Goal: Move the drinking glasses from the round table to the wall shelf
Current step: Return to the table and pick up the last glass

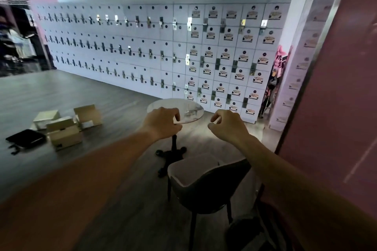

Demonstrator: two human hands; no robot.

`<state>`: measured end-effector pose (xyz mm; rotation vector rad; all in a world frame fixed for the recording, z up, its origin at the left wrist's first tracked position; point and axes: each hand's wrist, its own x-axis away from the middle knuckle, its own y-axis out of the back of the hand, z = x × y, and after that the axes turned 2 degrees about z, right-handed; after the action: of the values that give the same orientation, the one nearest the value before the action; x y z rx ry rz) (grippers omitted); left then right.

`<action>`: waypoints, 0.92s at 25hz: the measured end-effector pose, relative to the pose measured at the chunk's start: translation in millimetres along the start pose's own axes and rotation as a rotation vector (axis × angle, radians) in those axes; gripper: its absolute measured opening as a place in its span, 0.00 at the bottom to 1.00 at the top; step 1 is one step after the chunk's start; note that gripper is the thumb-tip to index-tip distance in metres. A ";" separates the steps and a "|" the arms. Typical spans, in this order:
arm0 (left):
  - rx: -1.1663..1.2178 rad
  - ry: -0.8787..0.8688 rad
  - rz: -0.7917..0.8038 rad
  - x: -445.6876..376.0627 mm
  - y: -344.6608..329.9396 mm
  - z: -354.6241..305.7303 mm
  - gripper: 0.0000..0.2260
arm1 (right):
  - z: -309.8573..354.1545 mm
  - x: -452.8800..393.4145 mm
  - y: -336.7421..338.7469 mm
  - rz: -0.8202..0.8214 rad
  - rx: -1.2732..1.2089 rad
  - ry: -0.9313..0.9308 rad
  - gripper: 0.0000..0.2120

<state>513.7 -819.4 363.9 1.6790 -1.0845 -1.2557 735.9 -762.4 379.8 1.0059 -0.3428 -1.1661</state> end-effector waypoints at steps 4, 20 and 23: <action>0.021 0.028 0.037 -46.6 -12.7 38.4 0.11 | 1.3 -63.2 -28.6 0.051 -0.002 0.019 0.03; 0.029 -0.070 0.136 -344.2 -108.2 243.8 0.11 | 17.1 -366.0 -182.2 0.039 0.026 -0.118 0.08; 0.062 -0.085 0.188 -390.8 -126.5 263.6 0.09 | 12.8 -407.8 -199.1 0.040 0.014 -0.162 0.07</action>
<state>220.5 -432.3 314.4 1.5405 -1.3117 -1.1915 443.5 -418.3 332.6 0.9147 -0.4979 -1.2134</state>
